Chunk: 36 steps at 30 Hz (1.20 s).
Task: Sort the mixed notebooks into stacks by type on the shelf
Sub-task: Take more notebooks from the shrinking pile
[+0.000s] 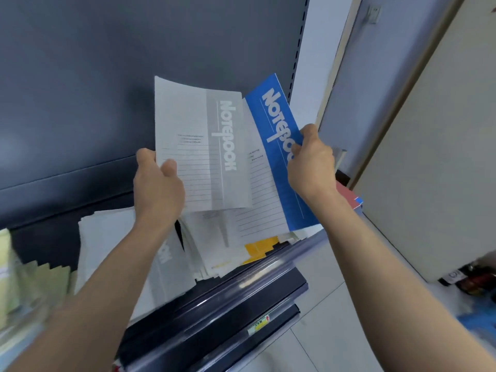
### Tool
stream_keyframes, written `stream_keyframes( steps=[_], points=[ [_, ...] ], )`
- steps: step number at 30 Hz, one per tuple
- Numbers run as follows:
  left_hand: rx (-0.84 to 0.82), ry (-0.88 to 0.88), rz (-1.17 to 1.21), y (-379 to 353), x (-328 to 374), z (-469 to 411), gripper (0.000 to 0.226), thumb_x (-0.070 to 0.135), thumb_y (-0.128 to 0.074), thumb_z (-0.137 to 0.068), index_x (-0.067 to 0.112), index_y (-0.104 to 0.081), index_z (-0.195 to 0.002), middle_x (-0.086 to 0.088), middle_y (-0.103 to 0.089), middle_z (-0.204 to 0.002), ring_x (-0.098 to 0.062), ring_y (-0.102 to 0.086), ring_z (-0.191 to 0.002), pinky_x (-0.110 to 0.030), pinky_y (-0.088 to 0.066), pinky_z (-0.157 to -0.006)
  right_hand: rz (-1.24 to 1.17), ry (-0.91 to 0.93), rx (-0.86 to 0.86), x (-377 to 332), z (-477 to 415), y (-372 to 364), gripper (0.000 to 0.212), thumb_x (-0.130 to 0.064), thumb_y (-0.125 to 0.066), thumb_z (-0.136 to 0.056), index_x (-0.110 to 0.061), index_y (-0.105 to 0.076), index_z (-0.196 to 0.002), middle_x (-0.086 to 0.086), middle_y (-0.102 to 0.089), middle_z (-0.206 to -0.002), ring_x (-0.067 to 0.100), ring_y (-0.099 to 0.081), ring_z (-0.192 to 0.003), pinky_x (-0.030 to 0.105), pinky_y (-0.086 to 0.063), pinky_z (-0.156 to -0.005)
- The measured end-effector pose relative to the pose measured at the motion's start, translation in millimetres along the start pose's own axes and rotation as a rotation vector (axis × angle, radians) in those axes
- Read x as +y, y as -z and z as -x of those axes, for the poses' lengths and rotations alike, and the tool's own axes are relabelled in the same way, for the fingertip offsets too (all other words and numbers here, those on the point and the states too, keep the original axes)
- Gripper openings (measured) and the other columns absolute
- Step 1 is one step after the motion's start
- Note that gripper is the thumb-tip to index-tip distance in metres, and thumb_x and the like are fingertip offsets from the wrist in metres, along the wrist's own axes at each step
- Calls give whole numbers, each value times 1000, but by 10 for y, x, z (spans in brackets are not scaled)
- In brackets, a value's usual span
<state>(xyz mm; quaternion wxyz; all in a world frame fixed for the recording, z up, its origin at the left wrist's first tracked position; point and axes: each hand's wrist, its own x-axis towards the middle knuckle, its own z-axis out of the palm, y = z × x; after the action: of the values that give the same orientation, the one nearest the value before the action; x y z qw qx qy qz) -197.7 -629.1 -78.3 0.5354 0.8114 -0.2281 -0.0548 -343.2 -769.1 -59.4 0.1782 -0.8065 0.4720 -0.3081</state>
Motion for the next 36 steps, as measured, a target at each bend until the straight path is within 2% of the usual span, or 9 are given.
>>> stream_keyframes(
  steps=[6, 11, 13, 17, 20, 25, 31, 34, 36],
  points=[
    [159, 82, -13, -487, 182, 222, 5, 15, -36, -101, 11, -35, -99, 2, -49, -87, -15, -47, -77, -29, -36, -64, -50, 95, -111, 533, -549, 147, 17, -8, -43, -94, -5, -40, -111, 17, -60, -100, 26, -50, -76, 34, -37, -60],
    [239, 145, -51, -787, 248, 419, 6, 16, -36, -101, 11, -33, -100, 6, -44, -78, -15, -45, -73, -31, -38, -64, -34, 119, -223, 900, -787, 153, 17, -8, -43, -94, -3, -41, -111, 20, -59, -105, 28, -46, -76, 31, -32, -59],
    [258, 174, -40, -861, 250, 502, 4, 15, -36, -100, 12, -33, -101, 8, -44, -78, -9, -45, -69, -27, -38, -56, -1, 124, -277, 1002, -819, 114, 19, -7, -43, -93, -3, -40, -112, 20, -57, -108, 27, -43, -77, 30, -28, -57],
    [305, 199, -55, -889, 264, 641, 5, 11, -37, -99, 11, -35, -105, 5, -47, -83, -6, -45, -66, -24, -32, -51, 37, 126, -368, 1163, -869, -46, 25, -7, -47, -92, -1, -39, -115, 21, -56, -114, 33, -54, -89, 32, -36, -64],
    [366, 222, -93, -846, 240, 681, 17, 9, -37, -99, 4, -40, -115, -1, -50, -97, -18, -48, -80, -26, -35, -61, 108, 112, -408, 1245, -888, -181, 30, -6, -50, -90, 1, -38, -116, 22, -56, -115, 38, -57, -100, 35, -41, -68],
    [412, 235, -126, -806, 136, 719, 21, 9, -39, -98, 1, -41, -118, -2, -52, -96, -18, -49, -83, -29, -35, -70, 288, 120, -405, 1334, -879, -314, 39, -12, -57, -89, 3, -38, -120, 20, -50, -121, 32, -53, -111, 35, -46, -85],
    [395, 252, -117, -744, 83, 741, 20, 8, -38, -98, 4, -40, -118, -3, -53, -100, -19, -50, -86, -30, -36, -73, 506, 269, -272, 1209, -868, -284, 36, -12, -56, -86, -1, -45, -118, 18, -47, -118, 32, -45, -109, 36, -38, -87],
    [364, 255, -122, -647, 61, 716, 9, 8, -38, -98, 8, -39, -107, -3, -53, -96, -21, -50, -84, -31, -37, -72, 409, 444, -292, 949, -800, -223, 28, -8, -48, -89, -3, -47, -116, 17, -52, -115, 31, -47, -106, 35, -37, -84],
    [349, 253, -125, -556, 64, 699, 13, 9, -38, -99, 5, -39, -111, -3, -52, -96, -21, -49, -83, -31, -37, -69, 319, 552, -298, 697, -712, -164, 25, -8, -46, -91, -3, -50, -115, 16, -54, -115, 32, -47, -106, 37, -37, -86]
  ],
)
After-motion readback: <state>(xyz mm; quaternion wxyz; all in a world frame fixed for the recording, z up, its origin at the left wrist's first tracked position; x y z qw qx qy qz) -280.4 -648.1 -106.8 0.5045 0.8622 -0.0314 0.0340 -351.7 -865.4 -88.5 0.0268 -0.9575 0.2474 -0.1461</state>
